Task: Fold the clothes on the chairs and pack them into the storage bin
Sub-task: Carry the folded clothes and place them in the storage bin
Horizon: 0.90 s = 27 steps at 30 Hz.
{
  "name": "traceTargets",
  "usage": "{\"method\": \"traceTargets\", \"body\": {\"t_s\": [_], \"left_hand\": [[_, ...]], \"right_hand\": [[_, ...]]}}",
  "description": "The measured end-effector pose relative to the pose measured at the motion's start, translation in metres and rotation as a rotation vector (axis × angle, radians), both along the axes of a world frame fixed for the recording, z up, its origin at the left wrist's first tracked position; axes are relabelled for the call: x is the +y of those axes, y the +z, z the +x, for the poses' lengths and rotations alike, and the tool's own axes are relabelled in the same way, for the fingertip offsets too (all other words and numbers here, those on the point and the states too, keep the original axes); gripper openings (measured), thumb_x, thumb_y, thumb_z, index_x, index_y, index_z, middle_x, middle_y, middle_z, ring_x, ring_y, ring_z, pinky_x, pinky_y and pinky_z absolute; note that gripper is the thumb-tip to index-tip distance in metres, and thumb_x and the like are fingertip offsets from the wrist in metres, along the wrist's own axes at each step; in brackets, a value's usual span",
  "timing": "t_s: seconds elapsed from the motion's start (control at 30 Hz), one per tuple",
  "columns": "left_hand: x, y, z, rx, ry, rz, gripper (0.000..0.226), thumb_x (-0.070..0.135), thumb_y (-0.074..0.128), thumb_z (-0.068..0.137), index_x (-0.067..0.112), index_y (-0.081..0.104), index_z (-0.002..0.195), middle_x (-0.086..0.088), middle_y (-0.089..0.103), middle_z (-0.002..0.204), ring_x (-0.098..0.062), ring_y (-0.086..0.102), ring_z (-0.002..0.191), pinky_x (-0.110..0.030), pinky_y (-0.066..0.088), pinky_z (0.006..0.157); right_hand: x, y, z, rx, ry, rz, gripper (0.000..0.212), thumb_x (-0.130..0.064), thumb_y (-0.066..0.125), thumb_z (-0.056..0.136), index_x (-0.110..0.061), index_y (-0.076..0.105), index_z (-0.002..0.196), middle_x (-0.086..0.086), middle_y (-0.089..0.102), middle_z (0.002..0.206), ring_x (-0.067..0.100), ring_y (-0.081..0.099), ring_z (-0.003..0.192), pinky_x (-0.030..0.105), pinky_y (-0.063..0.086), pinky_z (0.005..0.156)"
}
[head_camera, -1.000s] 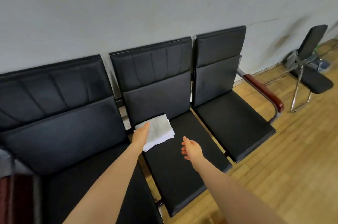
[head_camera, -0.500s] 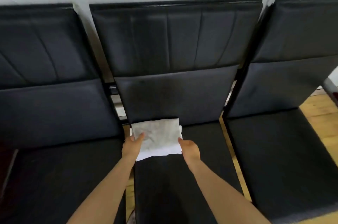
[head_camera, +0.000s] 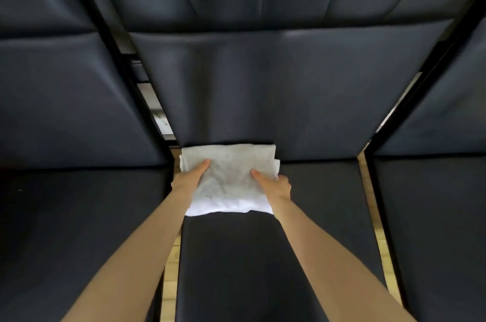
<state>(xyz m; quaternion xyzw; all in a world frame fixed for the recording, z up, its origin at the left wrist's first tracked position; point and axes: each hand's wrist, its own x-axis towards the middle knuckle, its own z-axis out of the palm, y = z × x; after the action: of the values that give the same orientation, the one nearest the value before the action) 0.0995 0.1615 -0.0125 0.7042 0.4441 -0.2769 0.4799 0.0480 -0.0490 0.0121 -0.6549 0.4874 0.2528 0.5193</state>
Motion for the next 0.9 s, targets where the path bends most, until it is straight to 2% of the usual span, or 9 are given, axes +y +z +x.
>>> {"method": "traceTargets", "body": {"t_s": [0.07,0.13,0.17,0.27,0.33,0.4,0.47,0.7,0.9], "left_hand": [[-0.015,0.027,-0.008,0.044,-0.057,0.069,0.116,0.077,0.074,0.032,0.014,0.053,0.127,-0.008,0.057,0.123,-0.031,0.057,0.110,-0.042,0.046,0.099],[-0.024,0.034,-0.018,0.044,-0.048,0.041,0.089,0.064,0.078,0.055,0.011,0.050,0.121,-0.006,0.056,0.120,-0.028,0.055,0.107,-0.041,0.044,0.099],[-0.026,0.036,-0.024,0.066,-0.030,-0.029,0.080,0.060,0.079,0.057,0.010,0.051,0.114,-0.005,0.058,0.114,-0.026,0.057,0.102,-0.041,0.045,0.098],[-0.027,0.048,-0.041,0.154,0.004,-0.225,0.087,0.063,0.079,0.041,0.011,0.062,0.109,-0.011,0.067,0.101,-0.029,0.063,0.093,-0.044,0.049,0.094],[-0.022,0.071,-0.053,0.123,0.046,-0.254,0.069,0.054,0.081,0.053,0.014,0.064,0.106,-0.011,0.068,0.099,-0.030,0.064,0.093,-0.044,0.050,0.092],[-0.021,0.105,-0.061,0.065,0.083,-0.283,0.057,0.047,0.082,0.060,0.018,0.063,0.105,-0.010,0.068,0.100,-0.030,0.065,0.093,-0.045,0.052,0.091],[-0.020,0.145,-0.062,-0.035,0.107,-0.322,0.058,0.041,0.083,0.061,0.017,0.062,0.109,-0.010,0.069,0.100,-0.031,0.065,0.094,-0.048,0.052,0.090],[0.021,0.298,-0.045,-0.145,0.109,-0.354,0.056,0.039,0.081,0.066,0.013,0.062,0.112,-0.010,0.068,0.106,-0.030,0.064,0.097,-0.045,0.053,0.088],[0.087,0.394,-0.080,-0.263,0.085,-0.292,0.048,0.040,0.079,0.071,0.019,0.058,0.109,-0.004,0.062,0.111,-0.023,0.060,0.100,-0.040,0.050,0.090]], "right_hand": [[0.002,0.000,-0.003,0.013,-0.031,0.101,0.089,-0.058,0.076,0.066,-0.010,0.044,0.134,0.007,0.055,0.125,0.028,0.057,0.108,0.038,0.047,0.091],[0.006,0.006,-0.009,0.046,-0.045,0.221,0.072,-0.058,0.074,0.069,-0.011,0.054,0.120,0.007,0.064,0.108,0.026,0.062,0.095,0.037,0.049,0.086],[0.008,0.010,-0.012,0.054,-0.051,0.266,0.067,-0.058,0.075,0.069,-0.012,0.058,0.115,0.007,0.066,0.102,0.025,0.064,0.090,0.038,0.051,0.085],[0.010,0.025,-0.022,0.050,-0.081,0.294,0.054,-0.051,0.074,0.072,-0.015,0.062,0.109,0.008,0.069,0.097,0.026,0.066,0.087,0.036,0.051,0.073],[0.008,0.050,-0.029,0.036,-0.105,0.298,0.048,-0.046,0.074,0.074,-0.014,0.062,0.108,0.008,0.067,0.098,0.026,0.064,0.089,0.036,0.049,0.072],[0.009,0.082,-0.034,0.013,-0.133,0.343,0.049,-0.044,0.076,0.073,-0.015,0.063,0.110,0.008,0.067,0.102,0.027,0.063,0.093,0.041,0.051,0.084],[0.015,0.119,-0.034,-0.017,-0.140,0.381,0.058,-0.043,0.080,0.065,-0.015,0.063,0.113,0.008,0.068,0.105,0.029,0.065,0.097,0.045,0.052,0.091],[0.041,0.258,-0.003,-0.214,-0.008,0.384,0.058,-0.036,0.081,0.065,-0.012,0.063,0.115,0.009,0.069,0.107,0.029,0.067,0.097,0.045,0.054,0.091],[0.095,0.338,-0.023,-0.240,0.053,0.389,0.054,-0.036,0.079,0.070,-0.011,0.061,0.115,0.012,0.068,0.107,0.032,0.066,0.096,0.047,0.053,0.091]]}}
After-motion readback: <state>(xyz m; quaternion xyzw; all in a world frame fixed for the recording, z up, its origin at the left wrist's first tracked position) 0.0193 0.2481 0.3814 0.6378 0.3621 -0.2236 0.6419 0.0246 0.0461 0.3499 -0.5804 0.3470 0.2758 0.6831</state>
